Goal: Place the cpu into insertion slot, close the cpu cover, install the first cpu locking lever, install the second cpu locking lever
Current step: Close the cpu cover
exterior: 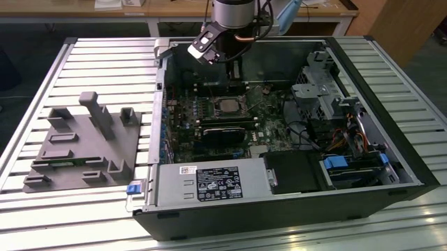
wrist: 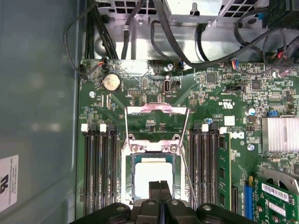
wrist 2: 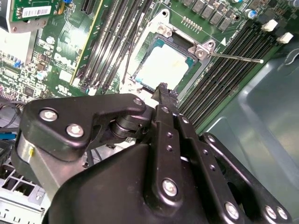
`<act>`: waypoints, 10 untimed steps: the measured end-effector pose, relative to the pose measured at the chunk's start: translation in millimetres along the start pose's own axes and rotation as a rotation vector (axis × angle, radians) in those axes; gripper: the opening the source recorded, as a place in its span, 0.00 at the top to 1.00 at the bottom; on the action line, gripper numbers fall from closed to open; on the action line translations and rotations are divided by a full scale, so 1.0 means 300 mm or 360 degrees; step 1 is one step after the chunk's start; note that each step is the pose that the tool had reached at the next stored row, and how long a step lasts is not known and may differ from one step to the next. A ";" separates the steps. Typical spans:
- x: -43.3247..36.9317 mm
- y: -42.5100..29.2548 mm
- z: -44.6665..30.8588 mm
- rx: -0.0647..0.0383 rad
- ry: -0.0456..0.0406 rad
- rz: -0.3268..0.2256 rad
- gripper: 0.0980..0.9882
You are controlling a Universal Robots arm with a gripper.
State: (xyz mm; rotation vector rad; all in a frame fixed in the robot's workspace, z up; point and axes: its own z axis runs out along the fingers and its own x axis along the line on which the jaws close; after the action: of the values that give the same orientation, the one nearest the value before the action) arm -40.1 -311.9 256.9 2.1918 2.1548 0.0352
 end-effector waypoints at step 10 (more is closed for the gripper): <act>0.000 0.002 -0.013 0.0000 0.0000 0.0000 0.99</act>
State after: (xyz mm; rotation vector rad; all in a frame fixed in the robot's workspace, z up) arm -39.9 -311.9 260.9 2.1917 2.1551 0.0357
